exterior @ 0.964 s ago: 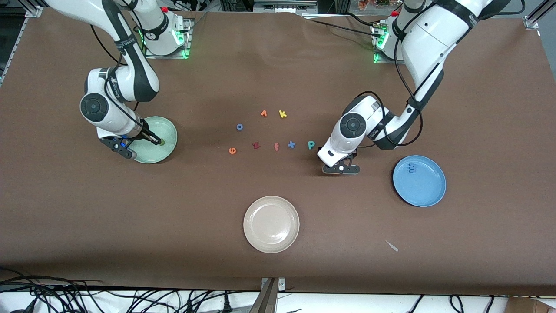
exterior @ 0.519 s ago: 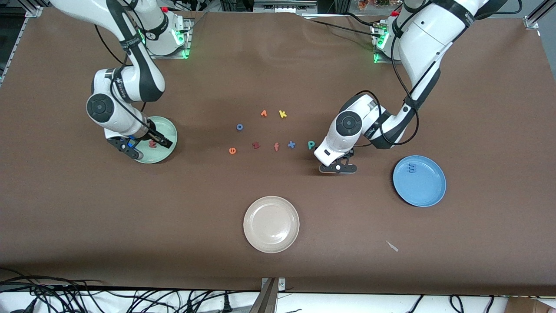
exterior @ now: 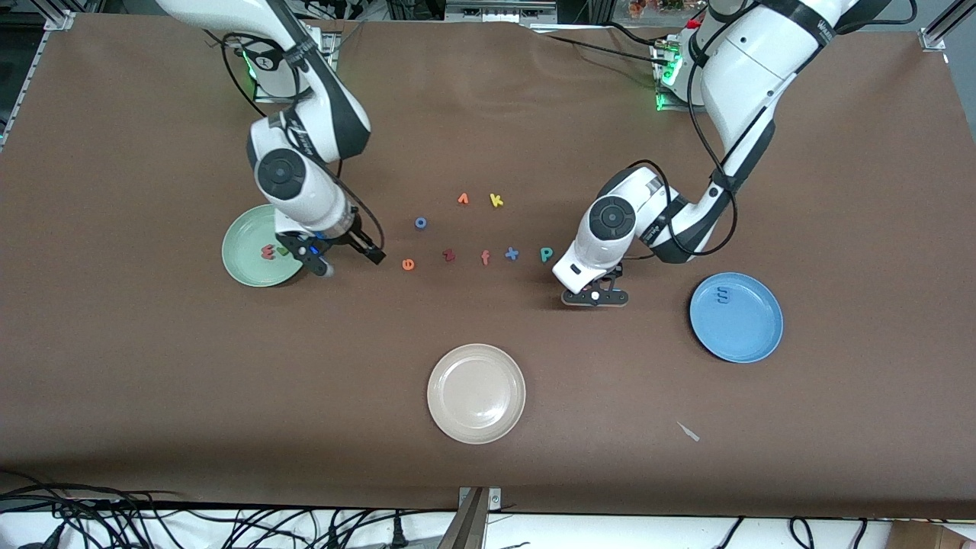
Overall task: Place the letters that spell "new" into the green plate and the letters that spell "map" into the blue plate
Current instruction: 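Place the yellow a on the blue plate while the right gripper reaches the letters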
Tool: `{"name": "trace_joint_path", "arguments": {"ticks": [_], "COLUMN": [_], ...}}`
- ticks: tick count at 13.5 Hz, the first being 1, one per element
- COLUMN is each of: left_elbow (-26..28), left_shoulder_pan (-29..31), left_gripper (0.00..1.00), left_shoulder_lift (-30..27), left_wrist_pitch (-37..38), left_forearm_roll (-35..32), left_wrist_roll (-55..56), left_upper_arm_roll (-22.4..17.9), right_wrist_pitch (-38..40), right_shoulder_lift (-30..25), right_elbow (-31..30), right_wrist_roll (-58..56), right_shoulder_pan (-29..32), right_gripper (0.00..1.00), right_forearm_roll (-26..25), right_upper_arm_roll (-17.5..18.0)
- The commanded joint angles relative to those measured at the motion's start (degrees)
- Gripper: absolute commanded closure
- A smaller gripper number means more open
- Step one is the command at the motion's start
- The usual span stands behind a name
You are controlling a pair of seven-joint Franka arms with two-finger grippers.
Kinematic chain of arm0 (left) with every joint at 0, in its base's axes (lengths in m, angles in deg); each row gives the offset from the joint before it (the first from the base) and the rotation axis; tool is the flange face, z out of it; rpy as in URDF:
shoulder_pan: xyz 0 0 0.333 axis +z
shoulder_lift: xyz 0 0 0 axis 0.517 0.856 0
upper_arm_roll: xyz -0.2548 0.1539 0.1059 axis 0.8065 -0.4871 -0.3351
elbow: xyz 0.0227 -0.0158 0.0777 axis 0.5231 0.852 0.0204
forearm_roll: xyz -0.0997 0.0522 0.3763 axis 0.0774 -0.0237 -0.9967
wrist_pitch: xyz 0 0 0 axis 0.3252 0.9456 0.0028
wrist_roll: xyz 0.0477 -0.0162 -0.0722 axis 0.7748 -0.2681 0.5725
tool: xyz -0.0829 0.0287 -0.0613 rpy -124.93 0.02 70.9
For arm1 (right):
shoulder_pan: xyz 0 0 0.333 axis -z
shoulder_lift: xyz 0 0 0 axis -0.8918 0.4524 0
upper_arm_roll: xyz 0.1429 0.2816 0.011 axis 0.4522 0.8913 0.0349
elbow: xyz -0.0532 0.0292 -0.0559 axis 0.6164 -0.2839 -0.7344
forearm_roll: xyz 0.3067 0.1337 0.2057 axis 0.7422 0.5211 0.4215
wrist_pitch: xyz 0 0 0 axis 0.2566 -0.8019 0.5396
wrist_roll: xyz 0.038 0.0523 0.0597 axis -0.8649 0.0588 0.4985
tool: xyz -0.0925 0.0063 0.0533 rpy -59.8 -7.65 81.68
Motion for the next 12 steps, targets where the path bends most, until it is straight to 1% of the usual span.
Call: {"name": "trace_joint_path", "arguments": {"ticks": [1, 2, 4, 6, 7, 9, 12], "left_elbow": [-7.0, -7.4, -7.2, -7.4, -7.4, -7.3, -7.4], "left_shoulder_pan": [1.6, 3.0, 7.0, 10.5, 12.6, 17.6, 21.5], "left_gripper": [0.92, 0.92, 0.92, 0.92, 0.92, 0.92, 0.88], "left_shoulder_lift": [-0.1, -0.7, -1.6, -1.8, -1.8, -2.4, -1.2], "left_wrist_pitch": [12.4, 13.8, 14.4, 16.9, 17.8, 18.1, 17.5], "left_forearm_roll": [-1.0, -0.5, -0.5, -1.2, -1.3, -1.3, -1.9], "left_wrist_roll": [-7.2, -9.6, -17.7, -26.7, -32.5, -43.4, -53.6], "left_upper_arm_roll": [0.4, 0.4, 0.6, 0.5, 0.4, 0.4, 0.0], "right_wrist_pitch": [0.0, -2.0, -4.9, -7.8, -8.1, -8.1, -8.6], "right_shoulder_lift": [6.4, 7.0, 8.2, 10.3, 10.8, 10.9, 11.4], "right_elbow": [6.5, 6.3, 6.4, 6.3, 6.5, 6.4, 6.4], "right_wrist_roll": [1.4, 3.2, 5.6, 6.1, 6.1, 6.1, 6.2], "right_shoulder_pan": [-2.6, -3.2, -3.8, -4.6, -4.7, -4.8, -5.0], "right_gripper": [0.01, 0.02, 0.11, 0.14, 0.2, 0.23, 0.23], "right_forearm_roll": [0.1, -0.2, -0.2, -0.2, -0.2, -0.2, -0.1], "right_upper_arm_roll": [-0.4, -0.4, -0.4, -0.5, -0.5, -0.5, -0.5]}}
